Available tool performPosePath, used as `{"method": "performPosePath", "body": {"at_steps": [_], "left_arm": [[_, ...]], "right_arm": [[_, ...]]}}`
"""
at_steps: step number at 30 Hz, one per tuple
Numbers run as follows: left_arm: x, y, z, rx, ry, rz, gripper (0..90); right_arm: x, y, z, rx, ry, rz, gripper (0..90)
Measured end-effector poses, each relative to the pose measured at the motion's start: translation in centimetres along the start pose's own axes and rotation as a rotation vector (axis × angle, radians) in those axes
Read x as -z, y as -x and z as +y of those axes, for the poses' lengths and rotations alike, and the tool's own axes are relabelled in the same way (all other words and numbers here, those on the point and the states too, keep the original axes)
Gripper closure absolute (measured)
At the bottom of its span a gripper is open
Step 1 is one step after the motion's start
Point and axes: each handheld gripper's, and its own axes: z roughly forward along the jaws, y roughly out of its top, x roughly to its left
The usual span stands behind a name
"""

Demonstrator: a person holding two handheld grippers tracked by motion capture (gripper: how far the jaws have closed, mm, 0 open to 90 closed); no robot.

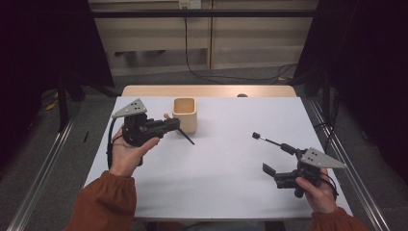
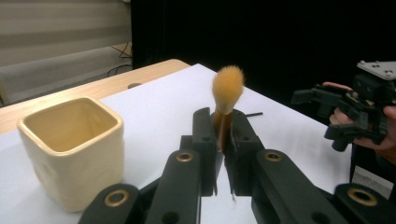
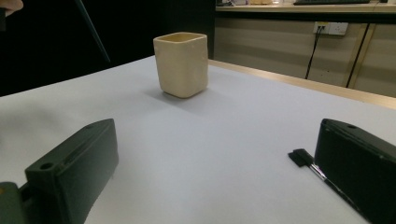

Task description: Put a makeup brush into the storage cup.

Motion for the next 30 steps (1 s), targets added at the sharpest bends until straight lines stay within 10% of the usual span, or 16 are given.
{"method": "performPosePath", "body": {"at_steps": [30], "left_arm": [[-0.5,-3.4,3.2,0.024,0.035,0.123,84.0]], "right_arm": [[1.5,0.2,-1.3,-0.031,-0.021,-0.018,0.0]]}}
